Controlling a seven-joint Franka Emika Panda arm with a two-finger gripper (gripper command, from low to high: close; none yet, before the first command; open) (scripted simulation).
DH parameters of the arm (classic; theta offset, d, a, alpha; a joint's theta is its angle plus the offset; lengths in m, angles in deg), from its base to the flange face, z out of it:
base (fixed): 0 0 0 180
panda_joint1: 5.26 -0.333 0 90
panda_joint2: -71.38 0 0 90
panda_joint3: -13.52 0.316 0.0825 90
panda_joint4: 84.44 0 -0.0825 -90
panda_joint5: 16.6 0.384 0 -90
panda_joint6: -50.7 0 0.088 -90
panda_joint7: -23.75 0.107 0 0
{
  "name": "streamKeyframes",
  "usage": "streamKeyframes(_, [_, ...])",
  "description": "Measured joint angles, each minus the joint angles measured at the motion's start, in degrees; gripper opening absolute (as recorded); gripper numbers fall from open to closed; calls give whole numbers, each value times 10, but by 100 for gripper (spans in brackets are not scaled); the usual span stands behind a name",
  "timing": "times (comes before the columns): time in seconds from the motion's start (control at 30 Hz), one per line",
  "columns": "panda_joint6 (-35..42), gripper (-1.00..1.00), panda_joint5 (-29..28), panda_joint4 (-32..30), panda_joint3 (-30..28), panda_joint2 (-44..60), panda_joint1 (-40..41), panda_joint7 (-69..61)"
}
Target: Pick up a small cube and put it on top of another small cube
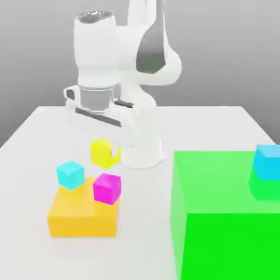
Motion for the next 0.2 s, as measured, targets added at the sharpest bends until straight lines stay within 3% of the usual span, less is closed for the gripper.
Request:
streamKeyframes(0.1, [-73,-100,0,-15,0,58,1,0])
streamKeyframes(0.13, [-86,100,-1,-17,0,68,1,0])
streamKeyframes(0.2, [-86,100,-1,-17,0,68,1,0])
